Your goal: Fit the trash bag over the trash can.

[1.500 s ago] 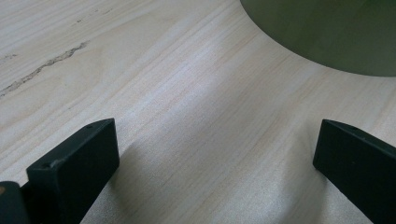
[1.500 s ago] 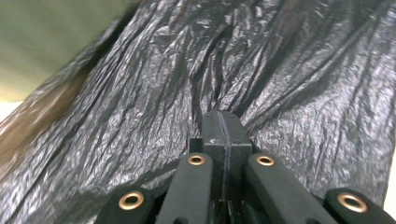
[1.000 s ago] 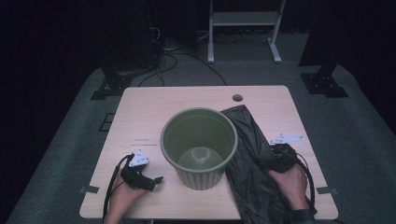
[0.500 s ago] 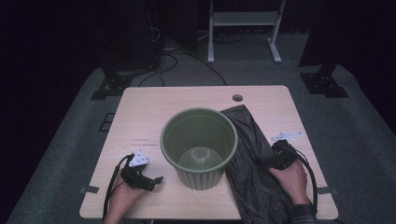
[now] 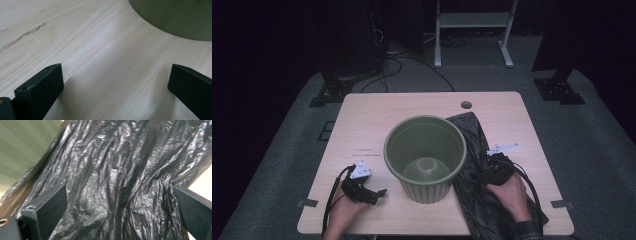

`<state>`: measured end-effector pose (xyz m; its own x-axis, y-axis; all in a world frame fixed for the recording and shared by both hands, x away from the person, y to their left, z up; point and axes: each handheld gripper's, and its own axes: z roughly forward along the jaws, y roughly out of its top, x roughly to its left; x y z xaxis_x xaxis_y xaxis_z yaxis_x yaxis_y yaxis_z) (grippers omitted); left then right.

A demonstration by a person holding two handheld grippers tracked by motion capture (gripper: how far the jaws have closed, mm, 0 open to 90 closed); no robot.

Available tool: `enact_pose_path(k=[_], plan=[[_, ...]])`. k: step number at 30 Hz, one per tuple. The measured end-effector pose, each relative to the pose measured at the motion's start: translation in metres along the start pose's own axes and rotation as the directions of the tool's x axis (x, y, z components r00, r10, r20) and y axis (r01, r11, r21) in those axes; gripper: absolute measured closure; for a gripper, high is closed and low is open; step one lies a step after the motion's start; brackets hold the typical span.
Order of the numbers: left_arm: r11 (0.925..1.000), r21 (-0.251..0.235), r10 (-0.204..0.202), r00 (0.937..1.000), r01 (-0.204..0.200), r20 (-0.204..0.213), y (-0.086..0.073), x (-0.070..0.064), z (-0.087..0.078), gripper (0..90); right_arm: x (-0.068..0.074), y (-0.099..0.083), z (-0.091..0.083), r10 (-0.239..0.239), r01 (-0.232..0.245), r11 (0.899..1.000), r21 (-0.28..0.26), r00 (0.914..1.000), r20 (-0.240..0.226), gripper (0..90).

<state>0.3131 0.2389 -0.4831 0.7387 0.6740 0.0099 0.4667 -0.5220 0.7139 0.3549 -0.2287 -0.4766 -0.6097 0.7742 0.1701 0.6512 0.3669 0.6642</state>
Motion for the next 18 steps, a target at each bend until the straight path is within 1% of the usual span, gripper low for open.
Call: enact_pose_path(k=[5, 9, 15, 18], plan=[[1.0, 0.0, 0.0, 1.0, 0.0, 0.0, 0.0, 0.0, 0.0, 0.0, 0.011, 0.006, 0.009, -0.021, 0.021, 1.0, -0.001, 0.9996, -0.016, 1.2], [1.0, 0.0, 0.0, 1.0, 0.0, 0.0, 0.0, 0.0, 0.0, 0.0, 0.02, 0.01, 0.015, -0.039, 0.039, 0.999, 0.001, 0.999, -0.021, 1.2], [1.0, 0.0, 0.0, 1.0, 0.0, 0.0, 0.0, 0.0, 0.0, 0.0, 0.032, 0.015, 0.024, -0.066, 0.066, 0.998, 0.002, 0.9978, -0.011, 0.4], [1.0, 0.0, 0.0, 1.0, 0.0, 0.0, 0.0, 0.0, 0.0, 0.0, 0.039, 0.016, 0.028, -0.092, 0.092, 0.996, 0.005, 0.9956, 0.017, 0.0]])
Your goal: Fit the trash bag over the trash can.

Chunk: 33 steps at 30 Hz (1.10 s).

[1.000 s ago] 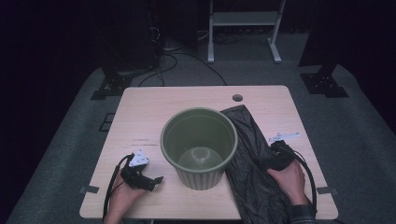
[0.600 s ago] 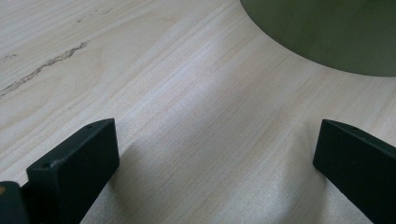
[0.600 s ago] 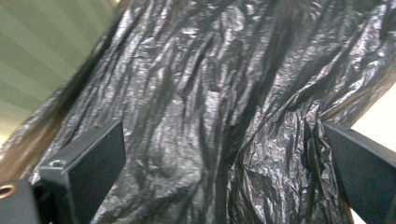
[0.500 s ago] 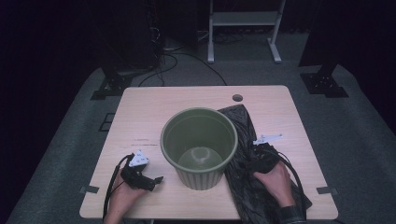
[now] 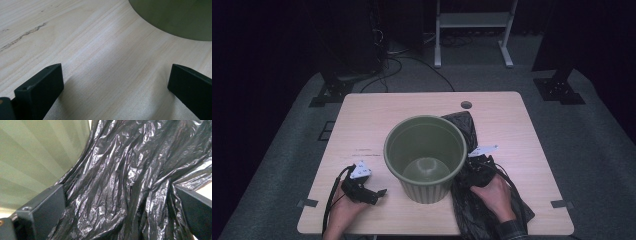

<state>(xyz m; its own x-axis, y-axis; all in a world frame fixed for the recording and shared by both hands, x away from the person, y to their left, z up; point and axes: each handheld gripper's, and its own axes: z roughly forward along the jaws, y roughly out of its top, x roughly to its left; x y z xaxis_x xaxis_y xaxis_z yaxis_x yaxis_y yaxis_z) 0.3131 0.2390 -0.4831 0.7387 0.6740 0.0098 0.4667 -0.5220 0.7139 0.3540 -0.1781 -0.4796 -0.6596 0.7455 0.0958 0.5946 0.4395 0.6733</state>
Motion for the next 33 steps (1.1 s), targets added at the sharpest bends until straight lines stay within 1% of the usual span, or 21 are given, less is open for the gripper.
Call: enact_pose_path(k=[3, 5, 8, 10, 14, 16, 19, 21, 24, 26, 31, 33], plan=[[1.0, 0.0, 0.0, 1.0, 0.0, 0.0, 0.0, 0.0, 0.0, 0.0, 0.006, 0.0, 0.003, -0.039, 0.039, 0.999, 0.012, 0.9983, 0.043, 0.0], [1.0, 0.0, 0.0, 1.0, 0.0, 0.0, 0.0, 0.0, 0.0, 0.0, 0.008, 0.0, 0.004, -0.057, 0.056, 0.998, 0.017, 0.9966, 0.059, 0.0], [1.0, 0.0, 0.0, 1.0, 0.0, 0.0, 0.0, 0.0, 0.0, 0.0, 0.009, -0.001, 0.004, -0.052, 0.052, 0.999, 0.011, 0.9963, 0.068, 0.7], [1.0, 0.0, 0.0, 1.0, 0.0, 0.0, 0.0, 0.0, 0.0, 0.0, 0.009, -0.001, 0.002, -0.05, 0.05, 0.999, 0.005, 0.9964, 0.068, 7.1], [1.0, 0.0, 0.0, 1.0, 0.0, 0.0, 0.0, 0.0, 0.0, 0.0, 0.008, -0.002, -0.004, -0.054, 0.055, 0.998, -0.011, 0.9965, 0.064, 24.9], [1.0, 0.0, 0.0, 1.0, 0.0, 0.0, 0.0, 0.0, 0.0, 0.0, 0.009, -0.004, -0.007, -0.066, 0.067, 0.997, -0.023, 0.9965, 0.051, 41.6], [1.0, 0.0, 0.0, 1.0, 0.0, 0.0, 0.0, 0.0, 0.0, 0.0, 0.009, -0.005, -0.01, -0.081, 0.082, 0.996, -0.031, 0.9963, 0.028, 63.1], [1.0, 0.0, 0.0, 1.0, 0.0, 0.0, 0.0, 0.0, 0.0, 0.0, 0.008, -0.006, -0.011, -0.087, 0.088, 0.996, -0.035, 0.9961, 0.015, 73.4], [1.0, 0.0, 0.0, 1.0, 0.0, 0.0, 0.0, 0.0, 0.0, 0.0, 0.008, -0.008, -0.012, -0.089, 0.089, 0.995, -0.038, 0.996, -0.011, 84.5], [1.0, 0.0, 0.0, 1.0, 0.0, 0.0, 0.0, 0.0, 0.0, 0.0, 0.007, -0.009, -0.013, -0.089, 0.088, 0.995, -0.04, 0.9956, -0.03, 86.9], [1.0, 0.0, 0.0, 1.0, 0.0, 0.0, 0.0, 0.0, 0.0, 0.0, 0.004, -0.01, -0.017, -0.094, 0.092, 0.995, -0.028, 0.993, -0.072, 87.5], [1.0, 0.0, 0.0, 1.0, 0.0, 0.0, 0.0, 0.0, 0.0, 0.0, 0.003, -0.011, -0.021, -0.089, 0.085, 0.995, -0.044, 0.9908, -0.102, 87.5]])
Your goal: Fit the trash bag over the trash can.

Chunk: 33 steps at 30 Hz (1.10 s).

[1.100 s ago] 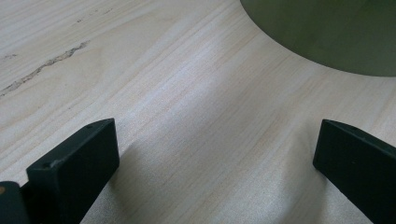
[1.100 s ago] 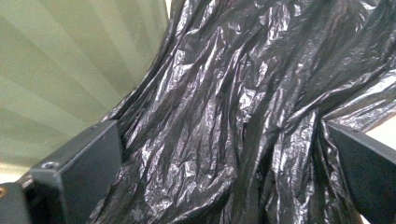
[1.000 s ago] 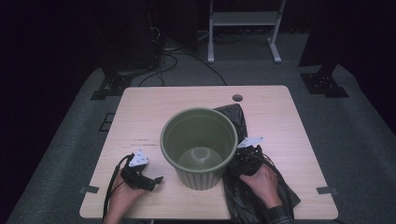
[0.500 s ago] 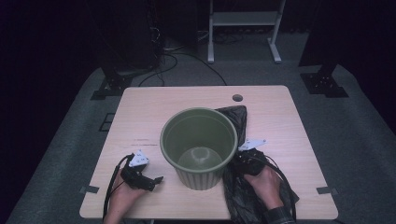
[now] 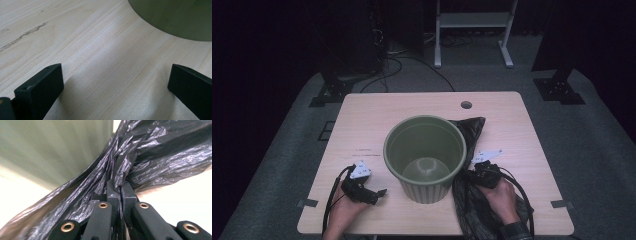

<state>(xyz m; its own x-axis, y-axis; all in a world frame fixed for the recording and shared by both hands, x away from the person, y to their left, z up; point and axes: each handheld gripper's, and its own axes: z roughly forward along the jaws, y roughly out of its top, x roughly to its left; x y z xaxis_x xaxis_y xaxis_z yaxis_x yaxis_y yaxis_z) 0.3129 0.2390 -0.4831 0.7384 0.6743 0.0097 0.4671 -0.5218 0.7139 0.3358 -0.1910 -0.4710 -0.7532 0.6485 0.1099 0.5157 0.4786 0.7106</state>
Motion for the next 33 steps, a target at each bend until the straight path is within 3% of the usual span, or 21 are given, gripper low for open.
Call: enact_pose_path(k=[10, 21, 26, 33], plan=[[1.0, 0.0, 0.0, 1.0, 0.0, 0.0, 0.0, 0.0, 0.0, 0.0, 0.008, 0.004, -0.029, -0.038, 0.033, 0.998, -0.056, 0.9949, -0.093, 87.4], [1.0, 0.0, 0.0, 1.0, 0.0, 0.0, 0.0, 0.0, 0.0, 0.0, 0.013, 0.007, -0.043, -0.07, 0.06, 0.995, -0.084, 0.9901, -0.122, 87.4], [1.0, 0.0, 0.0, 1.0, 0.0, 0.0, 0.0, 0.0, 0.0, 0.0, 0.02, 0.015, -0.054, -0.11, 0.093, 0.991, -0.1, 0.9783, -0.176, 87.3], [1.0, 0.0, 0.0, 1.0, 0.0, 0.0, 0.0, 0.0, 0.0, 0.0, 0.035, 0.031, -0.072, -0.186, 0.155, 0.977, -0.144, 0.9531, -0.239, 87.2]])
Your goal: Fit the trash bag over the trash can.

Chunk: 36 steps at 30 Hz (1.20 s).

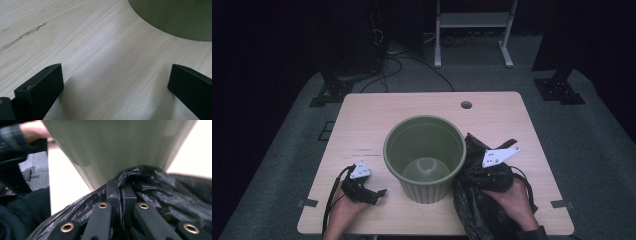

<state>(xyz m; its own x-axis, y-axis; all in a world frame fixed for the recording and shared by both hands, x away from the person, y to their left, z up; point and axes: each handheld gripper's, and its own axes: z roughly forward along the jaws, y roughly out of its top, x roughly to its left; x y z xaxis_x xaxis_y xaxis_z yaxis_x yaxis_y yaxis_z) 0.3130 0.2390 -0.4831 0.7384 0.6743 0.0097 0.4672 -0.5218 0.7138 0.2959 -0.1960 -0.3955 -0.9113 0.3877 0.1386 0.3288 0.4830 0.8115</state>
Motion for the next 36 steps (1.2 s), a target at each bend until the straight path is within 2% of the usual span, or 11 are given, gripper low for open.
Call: enact_pose_path(k=[4, 9, 14, 20, 27, 36], plan=[[1.0, -0.001, -0.001, 1.0, 0.001, 0.0, 0.0, 0.0, 0.0, 0.0, 0.007, 0.012, -0.009, -0.039, 0.038, 0.999, -0.025, 0.9979, -0.051, 87.2], [1.0, 0.001, 0.002, 1.0, -0.002, 0.0, 0.0, 0.0, 0.0, 0.0, 0.013, 0.023, -0.022, -0.073, 0.064, 0.995, -0.083, 0.9914, -0.109, 86.8], [1.0, 0.001, 0.002, 1.0, -0.002, 0.001, 0.0, 0.0, 0.0, 0.0, 0.02, 0.031, -0.033, -0.109, 0.092, 0.989, -0.115, 0.9829, -0.149, 86.8], [1.0, 0.001, 0.002, 1.0, -0.002, 0.0, 0.0, 0.0, 0.0, 0.0, 0.025, 0.041, -0.046, -0.15, 0.118, 0.979, -0.165, 0.9679, -0.201, 86.9], [1.0, -0.001, 0.001, 1.0, -0.001, 0.0, 0.0, 0.0, 0.0, 0.0, 0.025, 0.058, -0.056, -0.18, 0.13, 0.967, -0.221, 0.9587, -0.22, 86.9], [1.0, -0.001, 0.002, 1.0, -0.002, 0.0, 0.0, 0.0, 0.0, 0.0, 0.03, 0.095, -0.056, -0.223, 0.181, 0.959, -0.216, 0.9559, -0.191, 86.8]])
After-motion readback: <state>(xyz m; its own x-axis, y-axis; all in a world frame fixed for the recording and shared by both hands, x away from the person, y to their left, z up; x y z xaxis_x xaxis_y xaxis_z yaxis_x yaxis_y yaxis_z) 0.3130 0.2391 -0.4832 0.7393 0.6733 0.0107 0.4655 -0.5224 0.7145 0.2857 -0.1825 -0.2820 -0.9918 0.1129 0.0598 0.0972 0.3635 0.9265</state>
